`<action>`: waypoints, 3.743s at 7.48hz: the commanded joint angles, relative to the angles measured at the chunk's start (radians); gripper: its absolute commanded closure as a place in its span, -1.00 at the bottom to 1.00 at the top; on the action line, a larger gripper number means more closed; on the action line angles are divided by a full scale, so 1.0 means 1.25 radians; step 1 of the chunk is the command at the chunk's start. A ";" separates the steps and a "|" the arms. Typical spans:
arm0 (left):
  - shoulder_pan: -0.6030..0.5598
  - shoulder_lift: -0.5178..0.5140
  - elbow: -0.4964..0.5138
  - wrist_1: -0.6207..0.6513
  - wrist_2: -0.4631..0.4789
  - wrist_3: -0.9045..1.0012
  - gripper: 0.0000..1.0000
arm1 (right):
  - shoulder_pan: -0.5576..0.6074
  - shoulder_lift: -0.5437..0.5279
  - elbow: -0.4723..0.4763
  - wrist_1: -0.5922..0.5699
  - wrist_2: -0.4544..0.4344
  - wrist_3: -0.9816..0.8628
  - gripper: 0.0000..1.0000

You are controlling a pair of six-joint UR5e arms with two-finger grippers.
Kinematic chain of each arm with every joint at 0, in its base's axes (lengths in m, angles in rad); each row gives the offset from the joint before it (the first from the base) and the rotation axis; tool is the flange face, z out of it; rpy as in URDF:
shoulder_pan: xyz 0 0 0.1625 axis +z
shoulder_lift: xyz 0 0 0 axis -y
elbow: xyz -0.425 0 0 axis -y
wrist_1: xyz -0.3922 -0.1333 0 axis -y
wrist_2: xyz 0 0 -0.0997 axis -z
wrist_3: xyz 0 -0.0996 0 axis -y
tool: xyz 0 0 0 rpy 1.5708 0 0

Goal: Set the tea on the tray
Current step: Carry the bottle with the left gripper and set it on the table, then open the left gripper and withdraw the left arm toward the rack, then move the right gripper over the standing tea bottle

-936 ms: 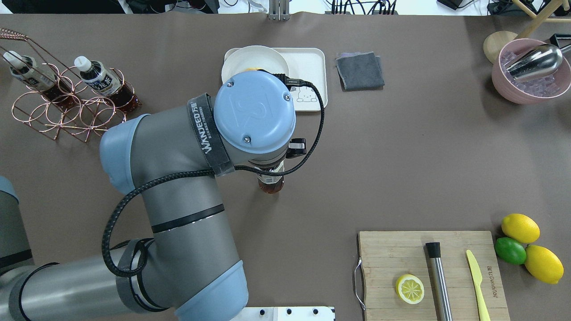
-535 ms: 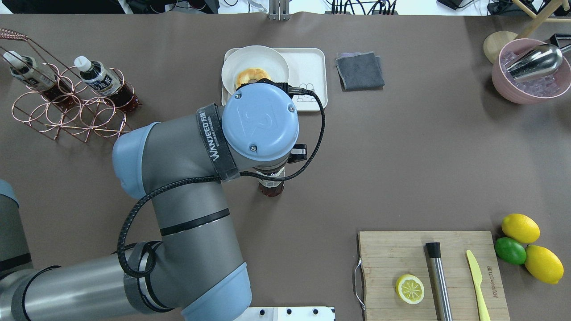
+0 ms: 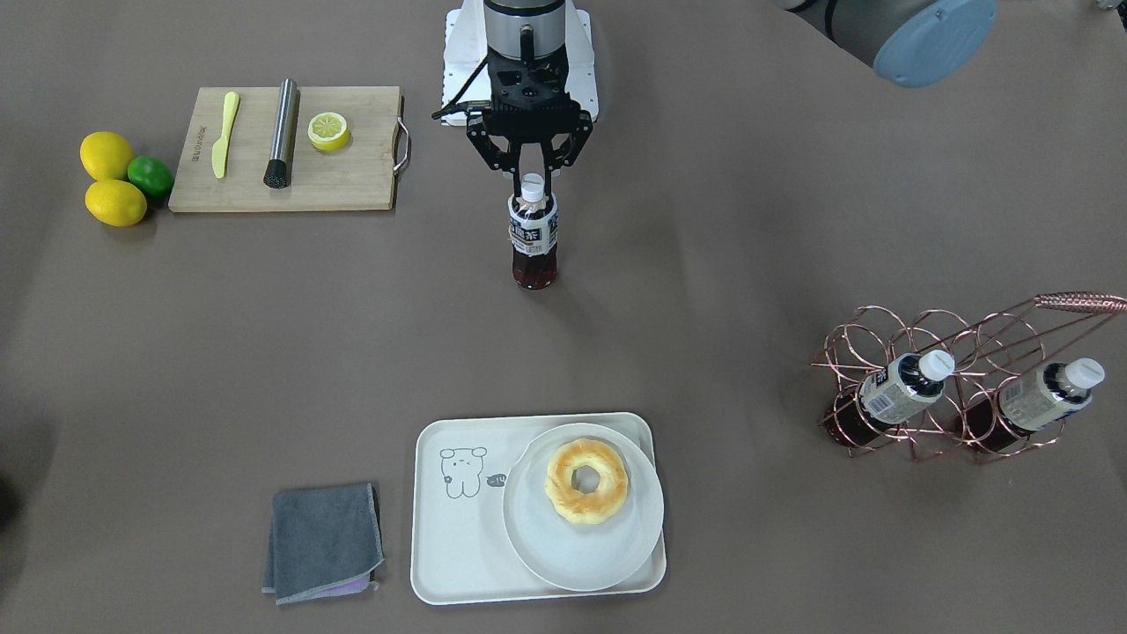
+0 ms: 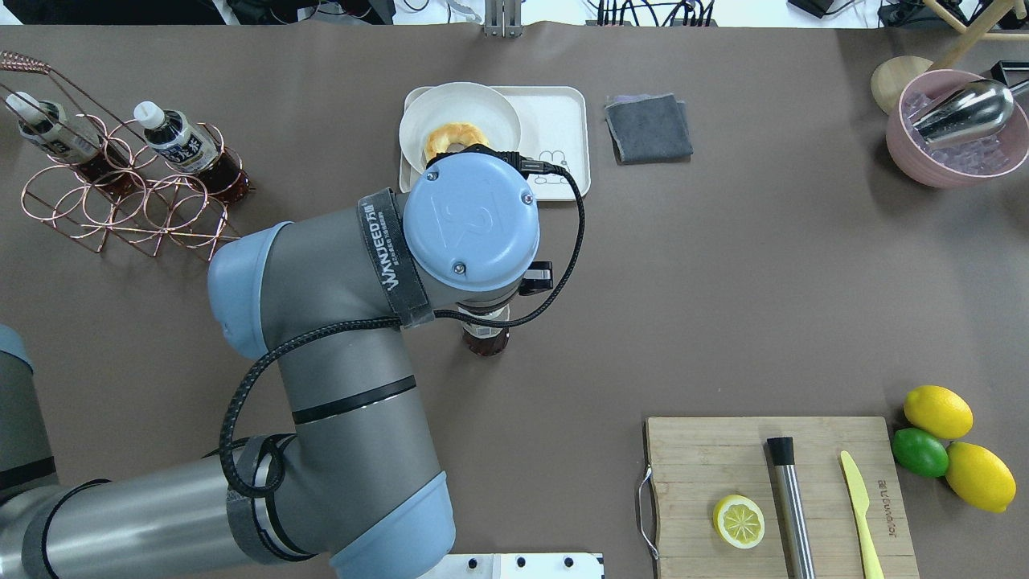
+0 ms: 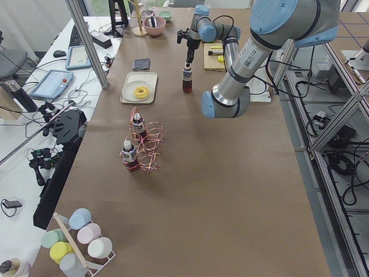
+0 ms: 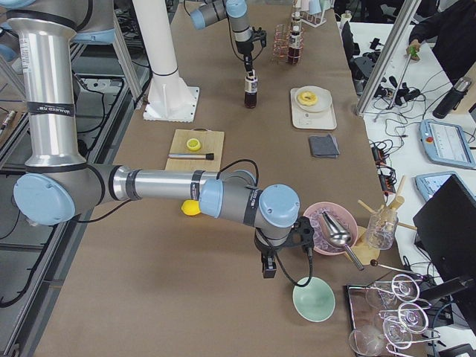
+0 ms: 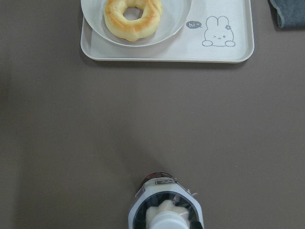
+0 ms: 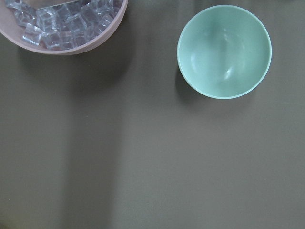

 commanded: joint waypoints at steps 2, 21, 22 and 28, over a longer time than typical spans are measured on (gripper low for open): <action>-0.001 0.000 -0.008 0.000 0.024 0.003 -0.94 | 0.000 0.011 0.000 0.000 0.002 0.003 -1.00; -0.787 0.605 -0.047 -0.083 -0.336 1.040 -0.95 | -0.695 0.341 0.430 -0.020 -0.167 1.122 -1.00; -0.815 0.607 -0.032 -0.081 -0.365 1.048 -0.95 | -0.748 0.419 0.422 -0.108 -0.218 1.147 -1.00; -0.940 0.607 0.097 -0.086 -0.447 1.232 -0.95 | -0.893 0.722 0.246 -0.231 -0.325 1.303 -1.00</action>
